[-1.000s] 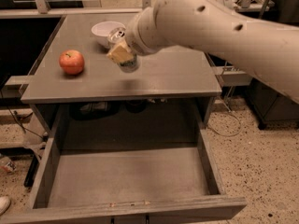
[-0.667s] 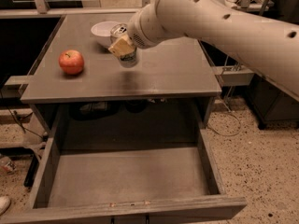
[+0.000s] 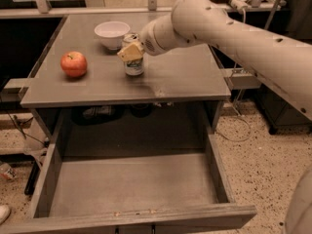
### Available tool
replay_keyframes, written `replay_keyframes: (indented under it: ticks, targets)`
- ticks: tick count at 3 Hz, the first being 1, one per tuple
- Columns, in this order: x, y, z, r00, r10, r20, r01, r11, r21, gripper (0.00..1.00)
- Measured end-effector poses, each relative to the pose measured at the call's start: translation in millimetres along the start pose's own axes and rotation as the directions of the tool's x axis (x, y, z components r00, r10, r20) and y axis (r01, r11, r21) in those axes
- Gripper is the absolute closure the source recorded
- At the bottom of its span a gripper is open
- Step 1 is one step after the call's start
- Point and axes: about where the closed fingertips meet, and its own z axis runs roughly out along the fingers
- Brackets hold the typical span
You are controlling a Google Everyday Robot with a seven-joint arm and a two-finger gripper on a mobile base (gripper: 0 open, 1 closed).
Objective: Pick 7up can from top drawer and place on counter
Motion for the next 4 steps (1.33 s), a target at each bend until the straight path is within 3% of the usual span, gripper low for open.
replay_keyframes:
  ticks: [4]
  targets:
    - [-3.1,-0.6,-1.9,1.000,0.000,0.000,0.000,1.0000,0.000,0.11]
